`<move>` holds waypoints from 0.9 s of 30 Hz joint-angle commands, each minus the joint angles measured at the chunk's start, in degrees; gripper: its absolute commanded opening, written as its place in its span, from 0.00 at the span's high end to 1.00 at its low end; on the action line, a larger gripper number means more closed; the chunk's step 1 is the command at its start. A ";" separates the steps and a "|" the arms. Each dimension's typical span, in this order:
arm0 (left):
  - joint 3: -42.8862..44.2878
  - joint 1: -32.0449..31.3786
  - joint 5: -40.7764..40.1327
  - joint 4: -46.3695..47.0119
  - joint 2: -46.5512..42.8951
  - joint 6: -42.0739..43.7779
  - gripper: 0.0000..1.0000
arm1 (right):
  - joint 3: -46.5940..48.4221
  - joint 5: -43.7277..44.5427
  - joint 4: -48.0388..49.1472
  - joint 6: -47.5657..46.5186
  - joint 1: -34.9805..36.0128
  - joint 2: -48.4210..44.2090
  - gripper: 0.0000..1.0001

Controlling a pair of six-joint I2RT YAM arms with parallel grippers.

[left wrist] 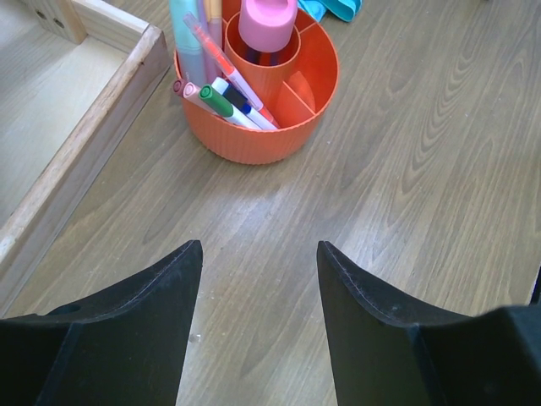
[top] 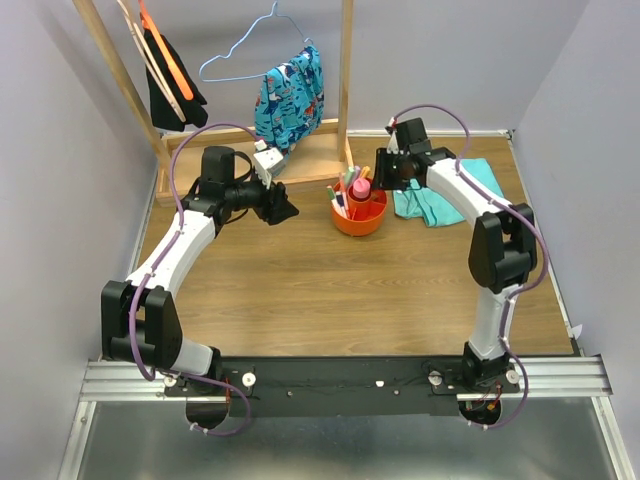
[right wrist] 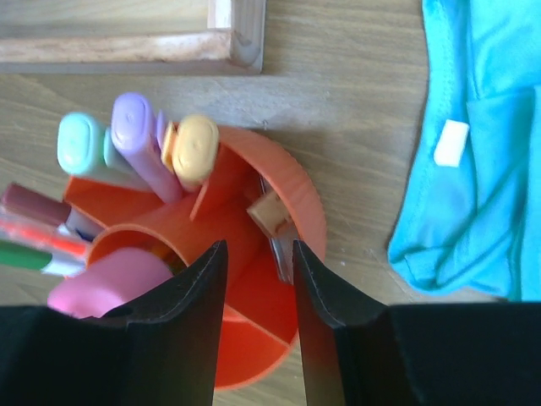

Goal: Sort the stationery into containers
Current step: Place the stationery in the storage box, then pick up the stationery from the center of the board.

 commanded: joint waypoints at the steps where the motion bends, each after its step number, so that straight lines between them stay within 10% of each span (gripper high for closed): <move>1: 0.35 0.30 1.36 1.49 -0.94 -0.73 0.34 | -4.71 5.40 -2.41 -1.64 -2.27 -8.92 0.55; 10: -0.18 -0.22 2.85 3.16 -1.64 -2.32 0.34 | -16.32 14.98 -9.00 -9.97 -22.12 -23.16 0.56; 19: 1.05 -2.16 3.21 2.11 -1.29 -1.71 0.34 | -16.41 11.92 -25.17 -33.36 -29.87 -25.46 0.44; 27: 4.39 -3.74 2.59 -2.71 0.99 2.07 0.34 | -27.04 14.99 -19.64 -38.81 -33.40 -32.83 0.43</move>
